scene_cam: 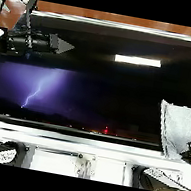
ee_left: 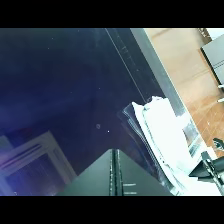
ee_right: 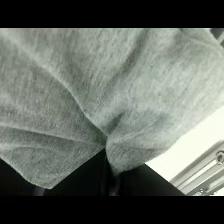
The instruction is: Fold the shirts.
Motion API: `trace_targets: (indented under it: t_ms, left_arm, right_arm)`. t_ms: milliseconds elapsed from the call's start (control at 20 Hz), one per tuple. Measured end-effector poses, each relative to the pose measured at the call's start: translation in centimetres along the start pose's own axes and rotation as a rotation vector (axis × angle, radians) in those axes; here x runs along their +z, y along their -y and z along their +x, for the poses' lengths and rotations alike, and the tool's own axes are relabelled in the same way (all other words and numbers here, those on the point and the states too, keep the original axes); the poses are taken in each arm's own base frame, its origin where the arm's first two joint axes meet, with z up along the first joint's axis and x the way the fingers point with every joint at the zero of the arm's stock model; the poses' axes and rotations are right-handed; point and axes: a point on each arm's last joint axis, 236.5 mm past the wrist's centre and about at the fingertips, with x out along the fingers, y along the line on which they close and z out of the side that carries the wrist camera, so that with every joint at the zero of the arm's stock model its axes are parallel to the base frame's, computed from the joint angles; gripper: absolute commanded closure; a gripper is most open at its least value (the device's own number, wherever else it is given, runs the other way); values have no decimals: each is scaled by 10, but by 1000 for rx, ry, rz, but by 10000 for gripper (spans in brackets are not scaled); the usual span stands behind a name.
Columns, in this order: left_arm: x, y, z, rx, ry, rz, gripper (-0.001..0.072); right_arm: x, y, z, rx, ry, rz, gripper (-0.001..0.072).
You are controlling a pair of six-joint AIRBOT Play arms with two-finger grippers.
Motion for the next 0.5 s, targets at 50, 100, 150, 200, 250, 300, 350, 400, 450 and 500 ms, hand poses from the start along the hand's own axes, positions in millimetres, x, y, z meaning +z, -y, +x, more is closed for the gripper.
trace_targets:
  t_ms: [50,100,150,200,250,300,350,400,450,500]
  left_arm:
    - [-1,0,0,-1,-2,0,675]
    - [-1,1,0,-4,-6,1,675]
    - [-2,1,0,-6,-9,1,675]
    - [-3,2,0,-7,-12,1,675]
    - [-3,2,0,-8,-13,1,675]
    - [-4,2,0,-9,-15,1,676]
    - [-4,2,0,-10,-17,1,676]
    - [-5,1,0,-2,-22,6,677]
    - [-8,-3,0,13,-33,13,678]
    - [-13,-11,0,49,-54,6,678]
  right_arm:
    - [-1,5,1,-21,-3,-2,206]
    - [-4,12,1,-49,-10,-7,205]
    - [-6,19,-1,-79,-21,-15,205]
    - [-6,27,-8,-118,-25,-26,205]
    - [-6,36,-19,-157,-27,-33,205]
    - [1,42,-36,-189,-3,-37,205]
    - [11,44,-57,-208,34,-40,205]
    - [23,41,-82,-206,85,-42,206]
    - [38,32,-109,-184,161,-47,206]
    - [53,14,-139,-127,250,-65,206]
